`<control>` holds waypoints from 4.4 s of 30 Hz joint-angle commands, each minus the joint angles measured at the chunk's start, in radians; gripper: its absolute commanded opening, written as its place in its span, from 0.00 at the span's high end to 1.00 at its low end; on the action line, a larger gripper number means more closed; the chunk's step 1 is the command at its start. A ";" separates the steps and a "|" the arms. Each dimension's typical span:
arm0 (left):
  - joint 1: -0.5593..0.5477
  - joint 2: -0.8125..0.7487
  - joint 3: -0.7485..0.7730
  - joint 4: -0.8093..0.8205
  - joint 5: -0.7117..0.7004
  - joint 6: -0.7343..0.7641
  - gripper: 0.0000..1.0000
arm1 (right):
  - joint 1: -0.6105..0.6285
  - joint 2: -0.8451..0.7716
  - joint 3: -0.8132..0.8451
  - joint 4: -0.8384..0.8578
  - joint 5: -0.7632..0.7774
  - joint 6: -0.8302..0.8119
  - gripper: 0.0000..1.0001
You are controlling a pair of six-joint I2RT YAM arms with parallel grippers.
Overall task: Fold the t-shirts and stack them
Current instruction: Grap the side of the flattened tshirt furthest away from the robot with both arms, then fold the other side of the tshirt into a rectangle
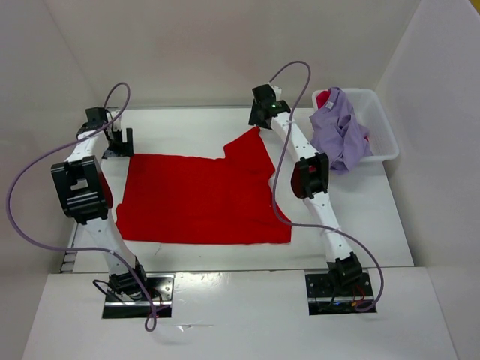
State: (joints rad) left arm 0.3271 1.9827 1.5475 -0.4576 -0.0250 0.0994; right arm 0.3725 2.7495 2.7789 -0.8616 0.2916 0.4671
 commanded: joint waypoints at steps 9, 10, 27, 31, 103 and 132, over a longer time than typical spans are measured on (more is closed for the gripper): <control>-0.002 0.146 0.097 0.022 0.023 -0.098 0.02 | 0.002 0.133 0.071 0.029 -0.129 -0.035 0.30; -0.002 0.146 0.097 0.022 0.023 -0.098 0.02 | 0.002 0.133 0.071 0.029 -0.141 -0.035 0.31; -0.010 0.099 0.106 0.040 0.167 -0.119 0.00 | 0.058 0.010 0.050 -0.016 -0.233 -0.073 1.00; 0.015 0.102 0.132 0.037 0.155 -0.162 0.00 | 0.068 -0.146 -0.129 -0.007 -0.282 -0.073 1.00; -0.098 -0.315 -0.409 0.092 -0.038 0.358 1.00 | 0.114 -1.237 -1.586 0.377 -0.356 0.085 1.00; -0.126 -0.318 -0.490 0.137 -0.162 0.387 1.00 | 0.236 -1.400 -1.878 0.357 -0.408 0.294 1.00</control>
State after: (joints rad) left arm 0.1947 1.7168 1.0767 -0.3641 -0.1638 0.4637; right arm 0.6090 1.4021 0.9211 -0.5381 -0.1169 0.7273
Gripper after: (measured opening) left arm 0.011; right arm 0.004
